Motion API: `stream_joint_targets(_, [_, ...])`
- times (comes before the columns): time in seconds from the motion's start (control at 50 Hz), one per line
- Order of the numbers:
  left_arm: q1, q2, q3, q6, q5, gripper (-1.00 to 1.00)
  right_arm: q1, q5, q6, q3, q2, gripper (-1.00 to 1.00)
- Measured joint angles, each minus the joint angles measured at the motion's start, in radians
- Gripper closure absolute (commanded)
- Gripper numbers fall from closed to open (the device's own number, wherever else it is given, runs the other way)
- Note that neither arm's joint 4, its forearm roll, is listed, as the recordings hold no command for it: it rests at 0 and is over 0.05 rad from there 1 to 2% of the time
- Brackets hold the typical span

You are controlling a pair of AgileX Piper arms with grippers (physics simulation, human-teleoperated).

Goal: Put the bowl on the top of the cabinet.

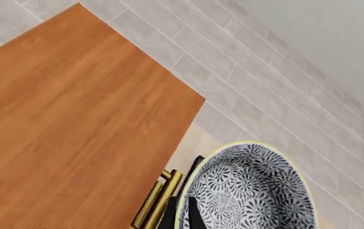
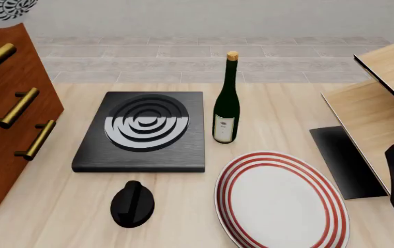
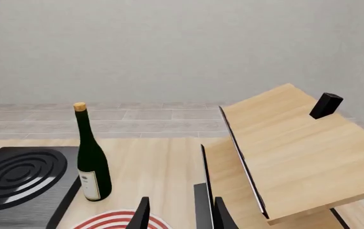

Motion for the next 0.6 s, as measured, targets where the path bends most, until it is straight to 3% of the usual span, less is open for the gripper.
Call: stream_joint_targets(0.6, [0.154,0.031,-0.036,-0.028,0.017,1.0,0.001,0.002,0.0,0.004,-0.004,-1.0])
